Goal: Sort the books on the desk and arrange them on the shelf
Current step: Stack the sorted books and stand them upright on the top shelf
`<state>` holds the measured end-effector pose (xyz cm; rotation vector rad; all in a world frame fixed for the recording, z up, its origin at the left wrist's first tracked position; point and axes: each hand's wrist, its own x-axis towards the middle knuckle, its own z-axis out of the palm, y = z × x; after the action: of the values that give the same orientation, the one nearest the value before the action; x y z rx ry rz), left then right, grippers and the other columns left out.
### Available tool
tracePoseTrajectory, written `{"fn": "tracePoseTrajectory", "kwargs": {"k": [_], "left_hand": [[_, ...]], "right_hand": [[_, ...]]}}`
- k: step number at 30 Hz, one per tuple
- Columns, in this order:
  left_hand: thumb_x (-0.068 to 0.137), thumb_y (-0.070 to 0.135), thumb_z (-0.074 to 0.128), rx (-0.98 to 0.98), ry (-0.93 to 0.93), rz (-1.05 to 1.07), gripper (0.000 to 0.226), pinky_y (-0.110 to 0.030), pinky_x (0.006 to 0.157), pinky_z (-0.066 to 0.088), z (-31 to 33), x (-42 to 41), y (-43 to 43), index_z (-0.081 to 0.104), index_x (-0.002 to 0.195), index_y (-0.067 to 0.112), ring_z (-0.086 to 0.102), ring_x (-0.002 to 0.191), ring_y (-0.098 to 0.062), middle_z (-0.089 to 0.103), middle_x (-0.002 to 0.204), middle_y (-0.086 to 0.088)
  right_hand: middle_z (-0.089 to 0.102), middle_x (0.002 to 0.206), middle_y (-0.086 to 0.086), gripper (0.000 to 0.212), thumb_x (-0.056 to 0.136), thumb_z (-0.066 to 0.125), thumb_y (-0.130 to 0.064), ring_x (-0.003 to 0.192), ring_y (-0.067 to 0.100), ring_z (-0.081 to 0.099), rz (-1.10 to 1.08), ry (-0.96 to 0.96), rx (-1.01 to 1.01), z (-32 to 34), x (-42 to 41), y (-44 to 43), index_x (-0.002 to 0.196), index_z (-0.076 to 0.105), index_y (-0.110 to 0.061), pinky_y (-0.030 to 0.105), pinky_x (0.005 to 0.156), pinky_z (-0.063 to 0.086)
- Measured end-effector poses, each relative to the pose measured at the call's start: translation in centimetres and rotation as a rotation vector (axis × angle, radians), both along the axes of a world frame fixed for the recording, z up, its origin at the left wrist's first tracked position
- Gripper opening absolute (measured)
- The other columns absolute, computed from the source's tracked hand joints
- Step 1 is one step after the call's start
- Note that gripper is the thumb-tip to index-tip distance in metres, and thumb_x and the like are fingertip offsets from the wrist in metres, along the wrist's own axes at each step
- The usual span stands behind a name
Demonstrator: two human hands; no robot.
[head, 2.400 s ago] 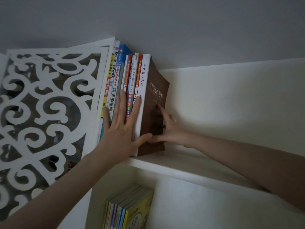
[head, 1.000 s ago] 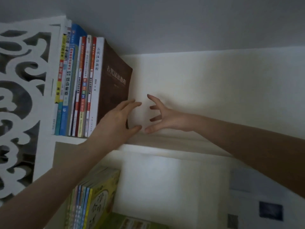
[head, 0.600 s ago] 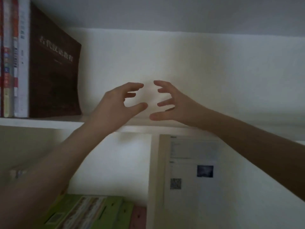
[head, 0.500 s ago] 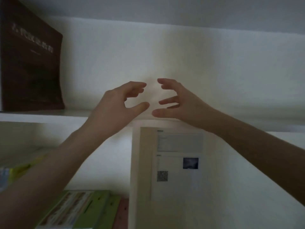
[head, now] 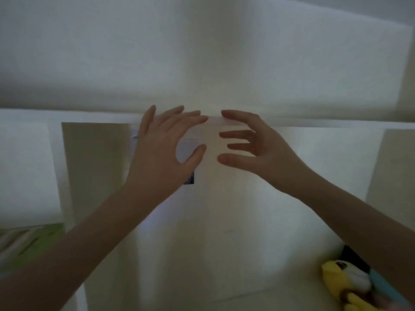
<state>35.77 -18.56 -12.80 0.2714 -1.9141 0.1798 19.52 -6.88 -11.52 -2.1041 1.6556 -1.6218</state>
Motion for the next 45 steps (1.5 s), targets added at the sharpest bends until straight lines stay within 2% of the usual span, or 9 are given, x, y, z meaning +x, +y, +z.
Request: {"fn": "tracePoseTrajectory", "kwargs": {"k": [2, 6, 11, 23, 27, 30, 34, 40, 45], "left_hand": [[0.087, 0.029, 0.053, -0.032, 0.019, -0.045, 0.038, -0.046, 0.115, 0.023, -2.6, -1.8, 0.6, 0.061, 0.121, 0.013, 0.045, 0.13, -0.019, 0.059, 0.128, 0.001], [0.088, 0.032, 0.053, 0.215, -0.126, -0.158, 0.038, -0.022, 0.106, 0.033, -9.2, -6.1, 2.3, 0.059, 0.124, 0.02, 0.049, 0.121, -0.008, 0.059, 0.127, 0.006], [0.088, 0.031, 0.065, 0.571, -0.42, -0.192, 0.039, -0.018, 0.1, 0.032, -17.3, -11.7, 4.2, 0.055, 0.126, 0.03, 0.051, 0.117, -0.006, 0.055, 0.126, 0.015], [0.083, 0.025, 0.073, 1.384, -0.891, -0.345, 0.033, -0.011, 0.067, 0.04, -35.9, -22.6, 10.9, 0.055, 0.111, 0.025, 0.058, 0.093, -0.012, 0.059, 0.114, -0.001], [0.082, 0.022, 0.074, 1.56, -0.958, -0.337, 0.042, -0.02, 0.073, 0.04, -40.6, -25.2, 13.8, 0.056, 0.119, 0.014, 0.057, 0.097, -0.015, 0.06, 0.116, -0.008], [0.073, 0.034, 0.075, 1.623, -1.03, -0.348, 0.063, -0.019, 0.072, 0.041, -43.4, -26.8, 16.0, 0.053, 0.128, 0.012, 0.057, 0.102, -0.016, 0.059, 0.117, -0.007], [0.085, 0.022, 0.069, 1.67, -1.074, -0.343, 0.055, -0.019, 0.072, 0.041, -45.5, -28.7, 18.2, 0.047, 0.135, 0.012, 0.053, 0.107, -0.016, 0.055, 0.121, -0.008], [0.087, 0.013, 0.066, 1.69, -1.077, -0.42, 0.063, -0.018, 0.082, 0.04, -45.9, -30.7, 19.8, 0.036, 0.142, 0.011, 0.052, 0.103, -0.013, 0.05, 0.126, -0.003], [0.09, 0.014, 0.062, 1.733, -1.034, -0.529, 0.038, -0.011, 0.073, 0.047, -45.8, -32.2, 21.0, 0.048, 0.125, 0.023, 0.058, 0.088, 0.0, 0.061, 0.104, 0.013]], "right_hand": [[0.044, 0.138, -0.009, 0.07, 0.077, 0.08, -0.017, 0.117, 0.003, 0.056, -0.061, -0.027, 0.05, -2.6, -1.9, 1.6, 0.138, 0.046, -0.029, 0.032, 0.101, 0.049], [0.042, 0.137, -0.012, 0.074, 0.077, 0.08, -0.022, 0.117, 0.001, 0.055, -0.151, -0.122, 0.176, -8.5, -5.8, 4.6, 0.139, 0.043, -0.032, 0.028, 0.102, 0.047], [0.038, 0.133, -0.017, 0.076, 0.077, 0.08, -0.025, 0.117, -0.006, 0.05, -0.24, -0.273, 0.363, -16.0, -10.2, 7.8, 0.139, 0.039, -0.037, 0.012, 0.095, 0.043], [0.034, 0.142, -0.004, 0.074, 0.076, 0.08, -0.027, 0.125, 0.012, 0.039, -0.634, -0.694, 0.644, -34.3, -20.4, 20.8, 0.14, 0.041, -0.027, 0.023, 0.088, 0.04], [0.038, 0.135, -0.002, 0.077, 0.075, 0.081, -0.024, 0.119, 0.013, 0.042, -0.767, -0.823, 0.701, -38.8, -22.0, 25.0, 0.141, 0.04, -0.02, 0.019, 0.084, 0.044], [0.037, 0.137, 0.0, 0.078, 0.077, 0.08, -0.018, 0.119, 0.013, 0.04, -0.848, -0.876, 0.756, -42.0, -22.5, 27.4, 0.143, 0.038, -0.015, 0.02, 0.088, 0.038], [0.029, 0.15, 0.004, 0.088, 0.07, 0.085, -0.03, 0.134, 0.022, 0.035, -0.933, -0.837, 0.846, -45.2, -22.6, 28.8, 0.143, 0.037, -0.019, 0.043, 0.113, 0.034], [0.01, 0.157, 0.001, 0.093, 0.076, 0.081, -0.031, 0.144, 0.019, 0.017, -0.941, -0.864, 0.813, -47.5, -22.6, 29.4, 0.149, 0.026, -0.018, 0.036, 0.116, 0.022], [0.054, 0.136, 0.004, 0.077, 0.075, 0.081, -0.028, 0.117, 0.022, 0.057, -0.984, -1.134, 0.659, -49.5, -23.1, 28.8, 0.14, 0.04, -0.022, 0.046, 0.099, 0.05]]}}
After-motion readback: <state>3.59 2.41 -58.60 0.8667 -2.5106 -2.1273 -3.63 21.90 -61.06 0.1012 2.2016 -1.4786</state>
